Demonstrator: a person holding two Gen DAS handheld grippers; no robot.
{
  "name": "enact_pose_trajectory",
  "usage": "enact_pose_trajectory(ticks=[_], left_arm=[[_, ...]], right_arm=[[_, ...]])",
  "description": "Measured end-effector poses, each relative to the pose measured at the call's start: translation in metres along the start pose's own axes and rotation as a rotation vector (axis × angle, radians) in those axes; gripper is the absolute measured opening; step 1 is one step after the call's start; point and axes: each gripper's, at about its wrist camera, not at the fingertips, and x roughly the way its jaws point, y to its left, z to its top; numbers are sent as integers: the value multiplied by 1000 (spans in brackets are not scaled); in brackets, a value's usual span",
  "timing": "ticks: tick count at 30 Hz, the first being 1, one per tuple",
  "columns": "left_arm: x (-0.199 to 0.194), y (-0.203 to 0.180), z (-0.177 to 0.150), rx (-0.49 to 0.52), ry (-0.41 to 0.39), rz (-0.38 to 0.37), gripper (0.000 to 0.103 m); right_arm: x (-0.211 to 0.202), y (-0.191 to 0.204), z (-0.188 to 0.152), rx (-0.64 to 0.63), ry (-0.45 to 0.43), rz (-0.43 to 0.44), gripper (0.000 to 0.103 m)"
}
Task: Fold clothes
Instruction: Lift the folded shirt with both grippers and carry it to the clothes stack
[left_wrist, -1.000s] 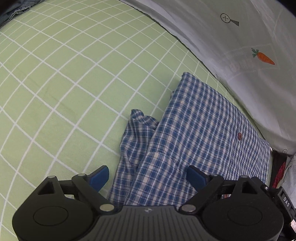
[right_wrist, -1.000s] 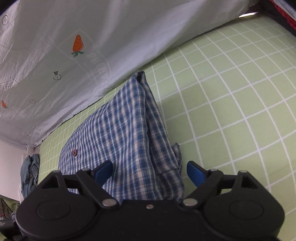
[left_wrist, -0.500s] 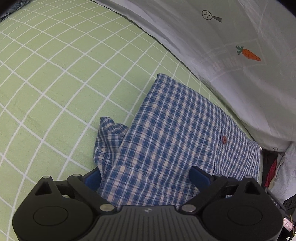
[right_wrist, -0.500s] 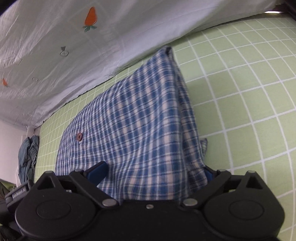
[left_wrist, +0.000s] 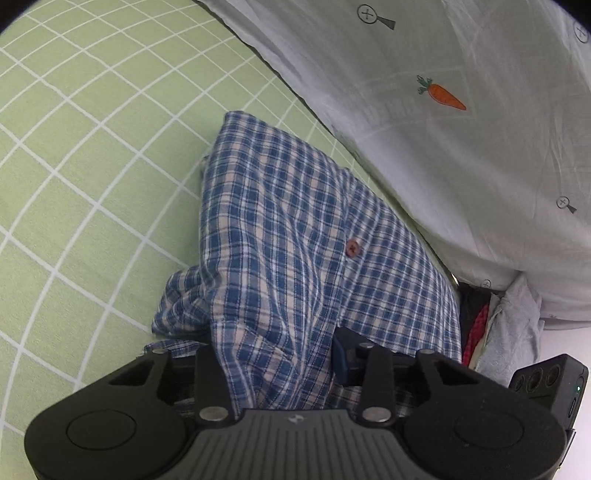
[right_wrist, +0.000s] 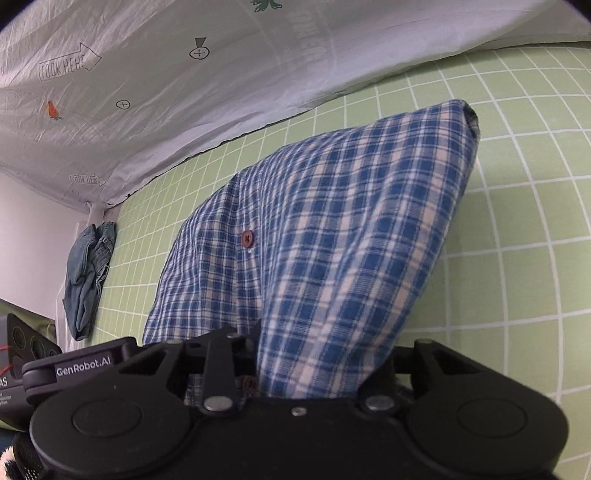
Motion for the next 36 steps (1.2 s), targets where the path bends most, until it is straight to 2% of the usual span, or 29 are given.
enact_pose_trajectory(ticks=[2,5,8,12,19,23,26,32,36], left_arm=[[-2,-9,-8,22,17,-16,39],[-7,-24,-21,63,44,-35,39],[-13,-37,-39,97,73,-66,39],[-21,-65,-65,164,114,-100,39],[-21,-138,-124,359,157,-139,39],[-15,-190,-162,464,132,-137,39],[-6,-230,-191,495,99,-127,39],[25,-317,-235,557,68,-175,39],[55,-383,-252,604,22,-232,39]], right_arm=[[-9,3,-5,-7,-4,-2,30],[-25,10,-18,-41,-15,-52,28],[-52,10,-36,-14,-52,-80,28],[-97,-4,-67,46,-123,-93,28],[-182,-49,-120,145,-269,-82,27],[-226,-86,-138,199,-345,-57,27],[-259,-112,-143,203,-384,-47,27],[-333,-167,-138,151,-458,-65,27],[-380,-208,-121,127,-554,-93,27]])
